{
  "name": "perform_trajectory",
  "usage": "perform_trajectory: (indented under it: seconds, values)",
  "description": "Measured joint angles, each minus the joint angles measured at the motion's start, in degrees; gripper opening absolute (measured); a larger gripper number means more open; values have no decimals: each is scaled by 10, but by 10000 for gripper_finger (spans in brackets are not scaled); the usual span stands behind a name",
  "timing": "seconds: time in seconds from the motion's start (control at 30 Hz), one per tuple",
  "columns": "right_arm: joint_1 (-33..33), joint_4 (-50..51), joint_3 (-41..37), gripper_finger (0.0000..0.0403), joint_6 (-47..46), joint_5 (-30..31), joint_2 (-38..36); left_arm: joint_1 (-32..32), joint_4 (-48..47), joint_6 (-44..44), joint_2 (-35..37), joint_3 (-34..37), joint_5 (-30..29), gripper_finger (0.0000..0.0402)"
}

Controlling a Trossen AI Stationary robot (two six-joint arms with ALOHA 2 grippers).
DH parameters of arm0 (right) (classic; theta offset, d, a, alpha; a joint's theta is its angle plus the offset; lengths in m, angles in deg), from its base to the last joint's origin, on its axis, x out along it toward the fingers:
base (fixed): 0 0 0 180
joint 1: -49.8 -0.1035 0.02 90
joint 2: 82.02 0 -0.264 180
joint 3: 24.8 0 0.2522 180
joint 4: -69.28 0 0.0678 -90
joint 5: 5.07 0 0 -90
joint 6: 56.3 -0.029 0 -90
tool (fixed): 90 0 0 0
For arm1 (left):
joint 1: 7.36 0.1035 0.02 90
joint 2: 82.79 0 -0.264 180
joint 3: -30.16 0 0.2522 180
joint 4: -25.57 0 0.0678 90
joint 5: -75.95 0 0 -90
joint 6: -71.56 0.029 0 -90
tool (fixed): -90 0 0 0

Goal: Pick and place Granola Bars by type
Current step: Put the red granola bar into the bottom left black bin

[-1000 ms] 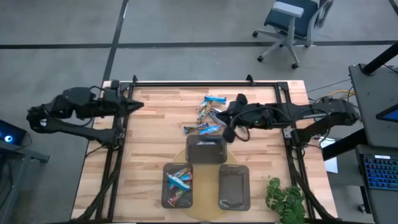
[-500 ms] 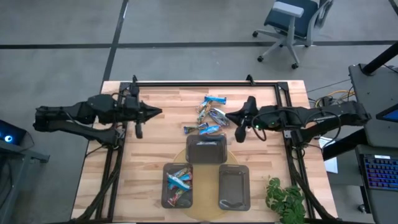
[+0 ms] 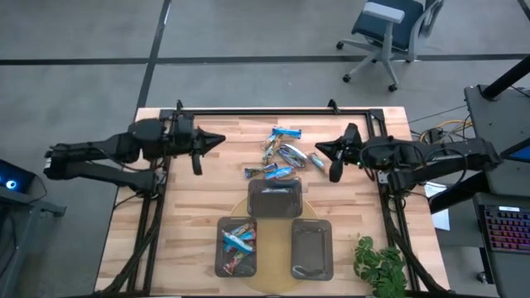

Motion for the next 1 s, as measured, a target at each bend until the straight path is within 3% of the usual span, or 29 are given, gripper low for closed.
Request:
perform_trajectory:
  seconds: [0.23,0.73,1.0]
  values:
    - [49,0,8,8,12,-78,-15,86,0,4,-27,-30,76,0]
    - [182,2,9,8,38,-266,-10,133,-36,-32,-55,-47,81,0]
    - [227,2,14,23,31,-283,6,151,-87,9,-45,-47,75,0]
